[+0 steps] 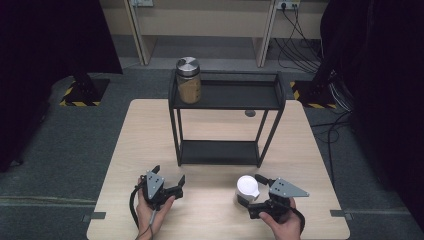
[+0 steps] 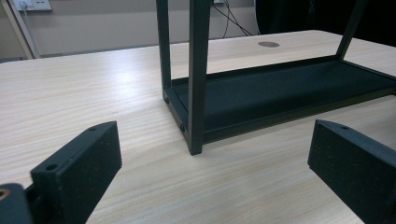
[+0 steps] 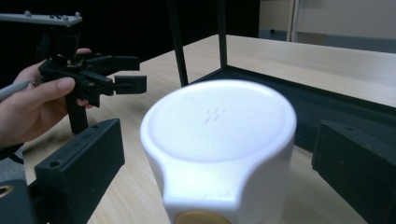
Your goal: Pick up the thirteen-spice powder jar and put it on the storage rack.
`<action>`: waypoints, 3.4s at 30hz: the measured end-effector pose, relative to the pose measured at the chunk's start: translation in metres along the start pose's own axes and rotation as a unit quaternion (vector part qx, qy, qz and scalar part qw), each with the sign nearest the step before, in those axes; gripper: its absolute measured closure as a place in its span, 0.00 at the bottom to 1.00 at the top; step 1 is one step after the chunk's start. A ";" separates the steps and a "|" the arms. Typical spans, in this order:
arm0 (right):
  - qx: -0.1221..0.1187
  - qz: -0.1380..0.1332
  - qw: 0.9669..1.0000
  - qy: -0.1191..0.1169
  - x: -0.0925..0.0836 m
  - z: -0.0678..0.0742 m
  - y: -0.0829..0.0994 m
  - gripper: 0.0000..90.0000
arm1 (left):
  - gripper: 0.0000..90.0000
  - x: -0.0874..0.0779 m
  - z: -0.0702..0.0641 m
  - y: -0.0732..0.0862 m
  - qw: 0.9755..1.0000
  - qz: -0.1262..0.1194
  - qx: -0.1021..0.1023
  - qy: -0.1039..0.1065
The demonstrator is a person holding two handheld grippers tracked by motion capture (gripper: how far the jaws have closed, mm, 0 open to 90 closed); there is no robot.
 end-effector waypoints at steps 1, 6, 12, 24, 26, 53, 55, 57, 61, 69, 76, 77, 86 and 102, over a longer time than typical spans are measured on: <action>0.000 0.002 1.000 0.000 0.001 0.000 0.001 0.04 | 0.02 0.000 0.000 0.000 1.000 0.000 0.000 0.000; -0.013 0.017 1.000 0.001 0.007 0.000 0.004 0.11 | 0.02 0.000 0.000 0.000 1.000 0.000 0.000 0.001; -0.023 0.026 0.999 0.009 0.011 0.002 0.008 0.23 | 0.02 0.000 0.000 0.000 1.000 0.001 0.001 0.001; -0.042 0.028 0.998 0.023 0.011 0.006 0.011 0.33 | 0.02 0.000 0.000 0.000 1.000 0.000 0.000 0.001; -0.043 0.025 0.998 0.026 0.011 0.008 0.012 0.33 | 0.02 0.000 0.000 0.000 1.000 0.000 0.001 0.001; -0.065 -0.067 0.995 0.047 -0.013 0.026 -0.022 0.34 | 0.02 0.000 -0.001 0.000 1.000 -0.002 0.000 -0.003; -0.063 -0.076 0.994 0.050 -0.016 0.026 -0.023 0.34 | 0.02 0.000 -0.001 0.001 1.000 -0.002 0.001 -0.003; -0.063 -0.081 0.993 0.053 -0.018 0.027 -0.025 0.34 | 0.02 0.000 -0.001 0.001 1.000 -0.003 0.002 -0.004; -0.060 -0.088 0.992 0.060 -0.020 0.027 -0.026 0.34 | 0.02 0.000 -0.001 0.001 1.000 -0.004 0.000 -0.005; -0.060 -0.100 0.991 0.073 -0.019 0.030 -0.033 0.34 | 0.02 -0.001 -0.001 0.001 1.000 -0.005 0.002 -0.004; -0.054 -0.118 0.989 0.078 -0.018 0.030 -0.041 0.34 | 0.02 -0.001 -0.001 0.001 1.000 -0.005 0.000 -0.002; -0.055 -0.121 0.988 0.079 -0.018 0.030 -0.042 0.34 | 0.02 -0.001 0.000 0.001 1.000 -0.005 0.000 -0.002; -0.059 -0.142 0.985 0.082 -0.017 0.031 -0.057 0.34 | 0.02 -0.001 0.000 0.001 1.000 -0.005 -0.001 -0.002; -0.059 -0.166 0.980 0.091 -0.015 0.026 -0.080 0.34 | 0.02 -0.001 0.000 0.002 1.000 -0.005 -0.001 -0.001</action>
Point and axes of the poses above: each handheld gripper's, and its own axes: x roughly forward along the jaws, y roughly out of its underside, z roughly to its left, the point moved 3 cm from there along x, roughly forward along the jaws, and after that the axes turned 4 degrees about z, right-handed, at the moved point
